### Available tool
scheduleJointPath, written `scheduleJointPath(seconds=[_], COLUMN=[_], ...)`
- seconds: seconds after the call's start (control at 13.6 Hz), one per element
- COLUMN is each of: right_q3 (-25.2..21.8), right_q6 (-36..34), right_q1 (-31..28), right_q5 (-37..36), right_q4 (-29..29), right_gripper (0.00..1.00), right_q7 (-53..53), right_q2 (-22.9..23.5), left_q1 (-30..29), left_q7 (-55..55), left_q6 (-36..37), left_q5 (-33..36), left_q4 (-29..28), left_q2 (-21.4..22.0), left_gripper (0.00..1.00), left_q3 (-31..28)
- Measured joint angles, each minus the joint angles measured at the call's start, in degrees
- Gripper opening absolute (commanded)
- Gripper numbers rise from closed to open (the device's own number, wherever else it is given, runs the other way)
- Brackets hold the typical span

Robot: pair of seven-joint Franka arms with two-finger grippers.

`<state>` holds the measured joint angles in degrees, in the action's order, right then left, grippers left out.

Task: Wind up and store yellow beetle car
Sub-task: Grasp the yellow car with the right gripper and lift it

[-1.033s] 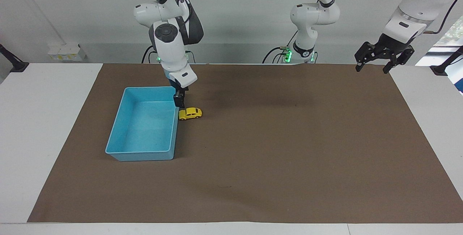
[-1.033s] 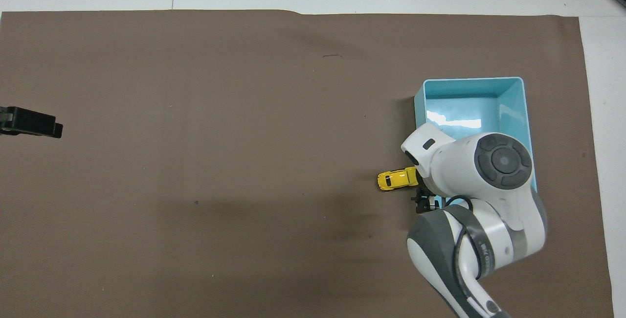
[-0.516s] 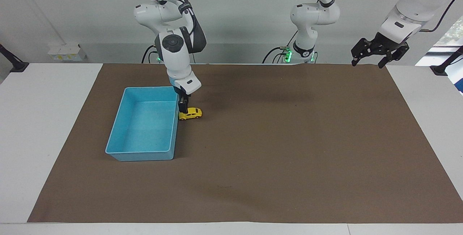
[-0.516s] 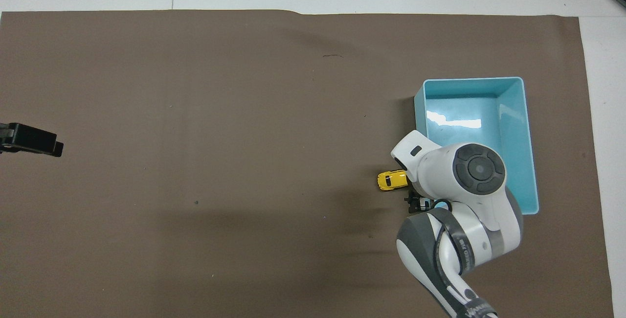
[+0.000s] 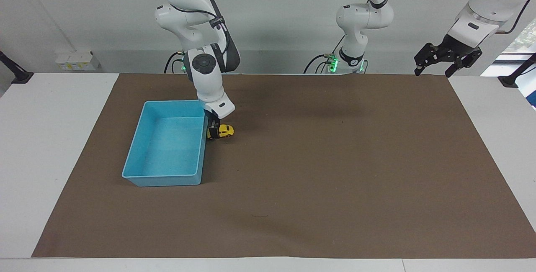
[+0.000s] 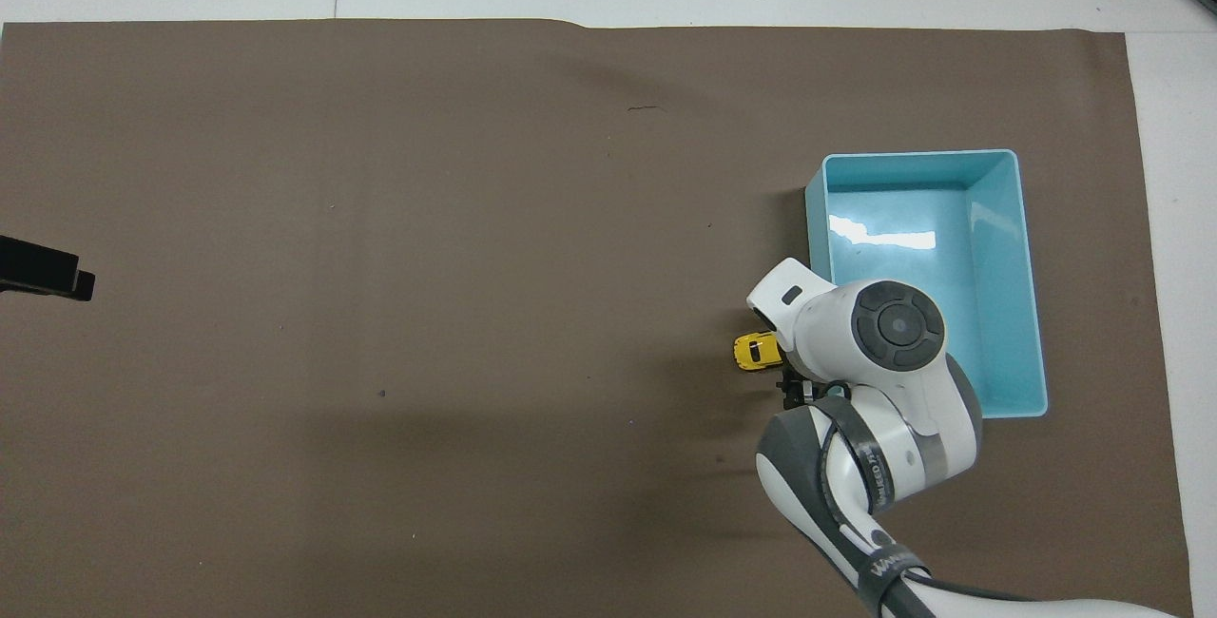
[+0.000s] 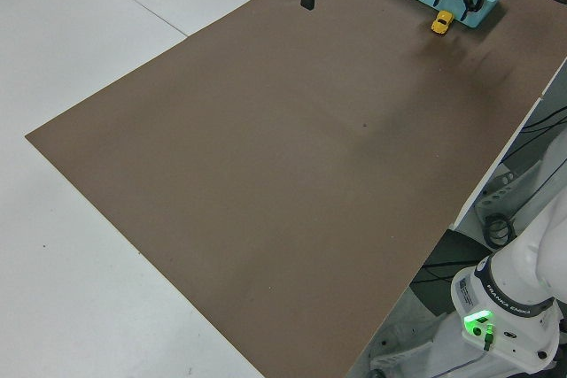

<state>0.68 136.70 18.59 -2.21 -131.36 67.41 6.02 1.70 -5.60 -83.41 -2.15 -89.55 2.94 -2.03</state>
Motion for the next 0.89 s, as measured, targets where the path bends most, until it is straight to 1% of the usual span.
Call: scheduleJointPath(seconds=[0.15,0.3,0.59,0.74,0.89], right_q3=[0.0,0.01,0.01,0.0,0.03], right_q6=[0.08,0.08,-0.83,-1.92,-4.14], right_q1=[0.53,0.85,0.94,1.23,1.71], right_q5=[-0.01,-0.03,-0.05,-0.05,-0.05], right_q4=[0.0,0.11,1.09,2.93,6.02], right_gripper=[0.15,0.0,0.0,0.0,0.0], right_q7=[0.0,0.0,0.0,0.0,-0.01], right_q2=[0.35,0.34,0.37,0.36,0.35], left_q1=[0.0,0.0,0.0,0.0,0.0], left_q7=[0.0,0.0,0.0,0.0,0.0], left_q6=[0.0,0.0,0.0,0.0,0.0], left_q5=[0.0,0.0,0.0,0.0,0.0], left_q4=[0.0,0.0,0.0,0.0,0.0], left_q2=[0.0,0.0,0.0,0.0,0.0], left_gripper=[1.0,1.0,1.0,1.0,1.0], left_q3=[0.26,0.26,0.18,0.19,0.18])
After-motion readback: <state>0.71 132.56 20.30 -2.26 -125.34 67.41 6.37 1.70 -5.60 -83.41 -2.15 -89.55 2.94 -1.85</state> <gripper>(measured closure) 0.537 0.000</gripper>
